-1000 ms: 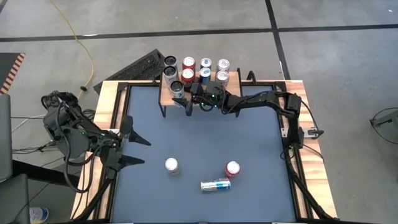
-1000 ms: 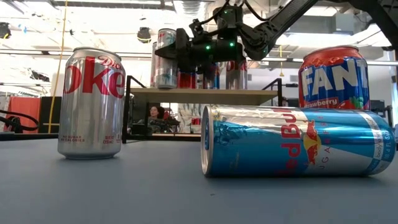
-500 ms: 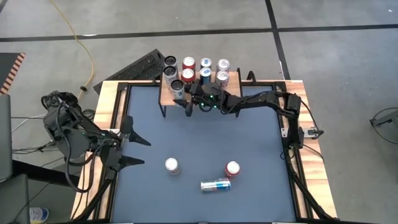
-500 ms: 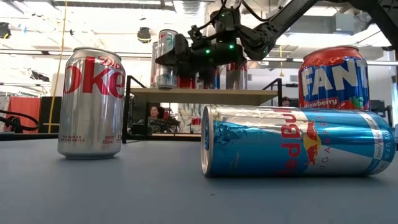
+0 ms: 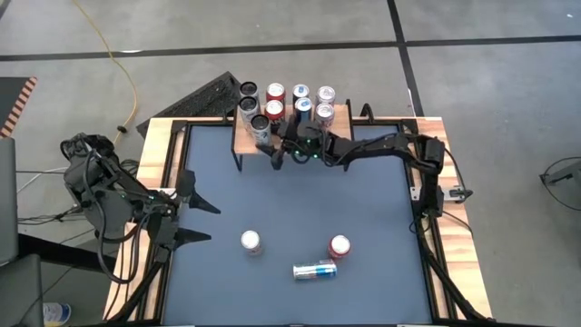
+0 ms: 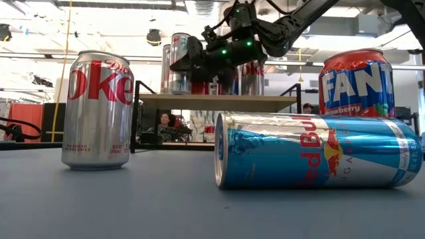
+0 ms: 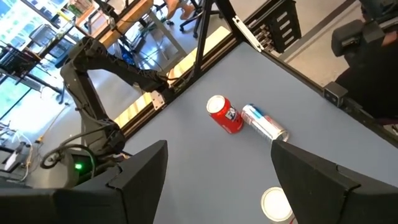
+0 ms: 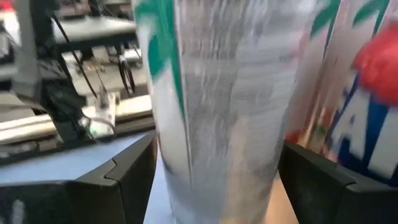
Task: Place canned beverage on shelf
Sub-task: Put the black soda can on the shelf, then adjust the black soda can
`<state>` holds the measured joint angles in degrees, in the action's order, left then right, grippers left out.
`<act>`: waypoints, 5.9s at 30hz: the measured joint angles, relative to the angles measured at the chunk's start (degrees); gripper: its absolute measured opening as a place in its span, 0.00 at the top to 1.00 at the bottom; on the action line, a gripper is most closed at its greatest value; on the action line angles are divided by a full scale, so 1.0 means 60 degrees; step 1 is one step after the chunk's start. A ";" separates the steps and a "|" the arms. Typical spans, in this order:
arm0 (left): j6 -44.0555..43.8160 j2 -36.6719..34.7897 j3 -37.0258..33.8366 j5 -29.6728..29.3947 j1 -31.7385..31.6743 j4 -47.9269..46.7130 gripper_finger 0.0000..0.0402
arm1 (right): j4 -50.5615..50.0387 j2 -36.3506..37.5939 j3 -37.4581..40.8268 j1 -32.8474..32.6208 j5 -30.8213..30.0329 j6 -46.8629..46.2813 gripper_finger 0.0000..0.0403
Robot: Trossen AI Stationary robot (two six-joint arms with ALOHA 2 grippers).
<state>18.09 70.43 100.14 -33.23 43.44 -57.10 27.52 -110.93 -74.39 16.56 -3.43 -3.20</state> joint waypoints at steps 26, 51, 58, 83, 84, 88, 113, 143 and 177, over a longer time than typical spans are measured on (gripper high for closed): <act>-0.0138 -0.0004 0.0000 0.0279 0.0004 -0.0118 0.32 | -0.2906 0.0723 0.0000 -0.0819 -0.2236 0.0639 0.24; -0.0636 -0.0011 -0.0659 -0.0219 0.0015 -0.0113 0.32 | -0.1872 0.1766 0.0004 -0.1105 -0.4892 0.2952 0.96; -0.0634 -0.0007 -0.0659 -0.0266 0.0015 -0.0072 0.32 | -0.1474 0.1750 0.0004 -0.0796 -0.3549 0.2857 1.00; -0.0679 -0.0007 -0.0659 -0.0321 0.0015 -0.0063 0.32 | -0.0182 0.1611 -0.0174 -0.0224 -0.2246 0.3358 1.00; -0.0686 -0.0007 -0.0659 -0.0371 0.0015 -0.0046 0.32 | -0.0401 0.1744 -0.0182 -0.0323 -0.2525 0.3494 1.00; -0.0882 -0.0014 -0.0659 -0.0611 0.0073 -0.0035 0.32 | -0.1639 0.2404 -0.0237 -0.1074 -0.4504 0.3756 1.00; -0.0623 -0.0018 -0.0659 -0.0612 0.0164 -0.0013 0.32 | -0.0994 0.1552 -0.0022 -0.0832 -0.2879 0.2727 1.00; -0.0766 -0.0015 -0.0659 -0.0787 0.0164 -0.0167 0.32 | -0.0722 0.1362 -0.0022 -0.1096 -0.3141 0.3380 1.00; -0.0801 -0.0015 -0.0659 -0.0860 0.0164 -0.0164 0.32 | -0.0246 0.1362 -0.0022 -0.0489 -0.2080 0.3205 1.00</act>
<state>13.28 70.35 96.18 -38.39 44.42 -58.08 26.04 -102.76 -74.52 13.62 -15.91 16.03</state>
